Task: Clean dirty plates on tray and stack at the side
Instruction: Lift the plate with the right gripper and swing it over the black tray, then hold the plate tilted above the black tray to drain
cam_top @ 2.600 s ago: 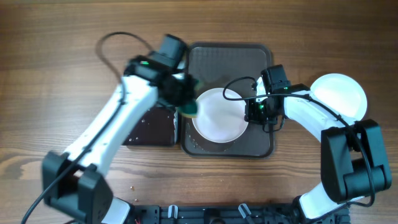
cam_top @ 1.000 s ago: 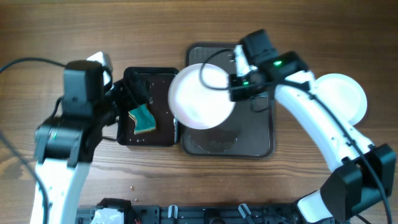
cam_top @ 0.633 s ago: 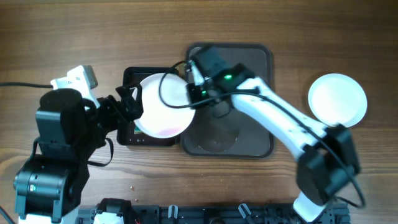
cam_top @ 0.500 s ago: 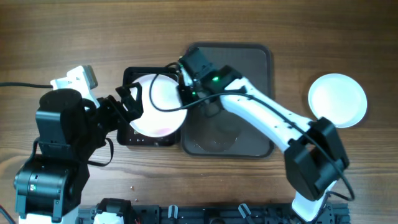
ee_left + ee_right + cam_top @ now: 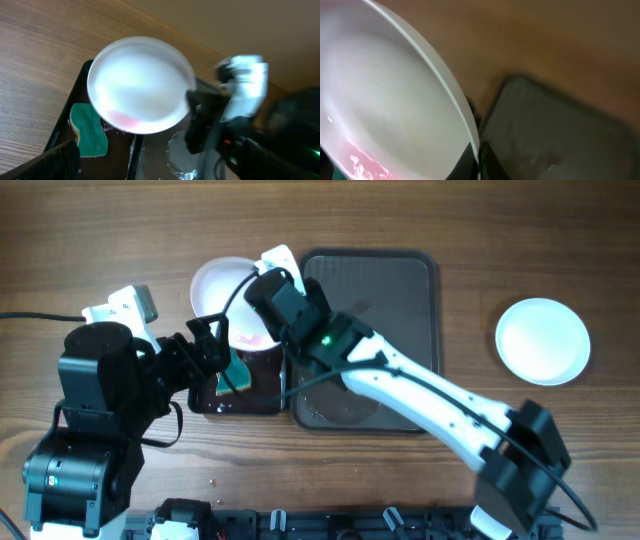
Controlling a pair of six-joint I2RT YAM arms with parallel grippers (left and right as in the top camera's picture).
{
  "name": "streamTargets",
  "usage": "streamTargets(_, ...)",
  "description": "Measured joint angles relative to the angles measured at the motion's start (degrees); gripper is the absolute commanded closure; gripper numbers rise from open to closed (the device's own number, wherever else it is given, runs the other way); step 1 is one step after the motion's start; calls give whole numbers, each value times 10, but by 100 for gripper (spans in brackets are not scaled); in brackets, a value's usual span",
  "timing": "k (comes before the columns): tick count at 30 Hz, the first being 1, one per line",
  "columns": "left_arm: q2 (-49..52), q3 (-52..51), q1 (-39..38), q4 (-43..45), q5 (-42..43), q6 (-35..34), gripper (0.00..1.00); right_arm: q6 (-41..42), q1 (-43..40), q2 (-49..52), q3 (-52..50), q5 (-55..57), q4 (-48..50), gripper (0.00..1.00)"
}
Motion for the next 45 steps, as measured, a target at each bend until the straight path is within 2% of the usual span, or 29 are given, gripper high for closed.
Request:
streamTargets(7,0,0,0,0,2,0,0,-75,47,-26,3,129,43,96)
streamTargets(15,0,0,0,0,2,0,0,-127,86,-26,3,222,60,96)
streamTargets(27,0,0,0,0,2,0,0,-145,92,-26,3,255,73,96)
streamTargets(37,0,0,0,0,2,0,0,-209,92,-26,3,273,115,96)
streamTargets(45,0,0,0,0,2,0,0,-221,92,-26,3,275,115,96)
